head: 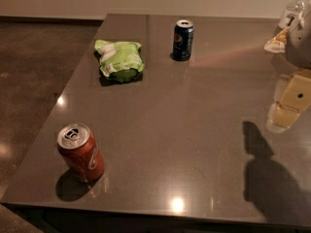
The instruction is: Move coke can near green rice chip bag
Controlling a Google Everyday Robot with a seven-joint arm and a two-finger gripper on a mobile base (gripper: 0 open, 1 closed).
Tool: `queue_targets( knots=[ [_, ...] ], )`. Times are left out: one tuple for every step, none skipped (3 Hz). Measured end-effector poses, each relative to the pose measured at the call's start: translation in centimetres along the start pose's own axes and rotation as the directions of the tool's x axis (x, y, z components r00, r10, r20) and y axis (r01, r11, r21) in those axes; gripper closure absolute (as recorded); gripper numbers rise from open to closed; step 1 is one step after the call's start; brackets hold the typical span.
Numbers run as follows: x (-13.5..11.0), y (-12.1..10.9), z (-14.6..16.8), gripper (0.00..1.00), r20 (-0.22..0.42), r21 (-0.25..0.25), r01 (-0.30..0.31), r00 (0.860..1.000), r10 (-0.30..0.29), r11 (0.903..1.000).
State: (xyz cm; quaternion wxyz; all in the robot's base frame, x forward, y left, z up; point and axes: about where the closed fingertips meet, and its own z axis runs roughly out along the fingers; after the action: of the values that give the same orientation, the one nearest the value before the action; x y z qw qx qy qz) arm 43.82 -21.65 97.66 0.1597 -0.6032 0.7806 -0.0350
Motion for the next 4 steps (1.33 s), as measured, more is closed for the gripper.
queue_targets(
  knots=[
    [0.0, 0.0, 0.0, 0.00, 0.001, 0.002, 0.001, 1.000, -0.001, 1.0000],
    [-2.8, 0.7, 0.4, 0.00, 0.096, -0.037, 0.030, 0.995, -0.027, 0.9989],
    [-6.7, 2.2, 1.7, 0.00, 0.190, -0.079, 0.080, 0.980, -0.064, 0.9936],
    [-10.9, 4.4, 3.2, 0.00, 0.272, -0.088, 0.135, 0.956, -0.107, 0.9869]
  ],
)
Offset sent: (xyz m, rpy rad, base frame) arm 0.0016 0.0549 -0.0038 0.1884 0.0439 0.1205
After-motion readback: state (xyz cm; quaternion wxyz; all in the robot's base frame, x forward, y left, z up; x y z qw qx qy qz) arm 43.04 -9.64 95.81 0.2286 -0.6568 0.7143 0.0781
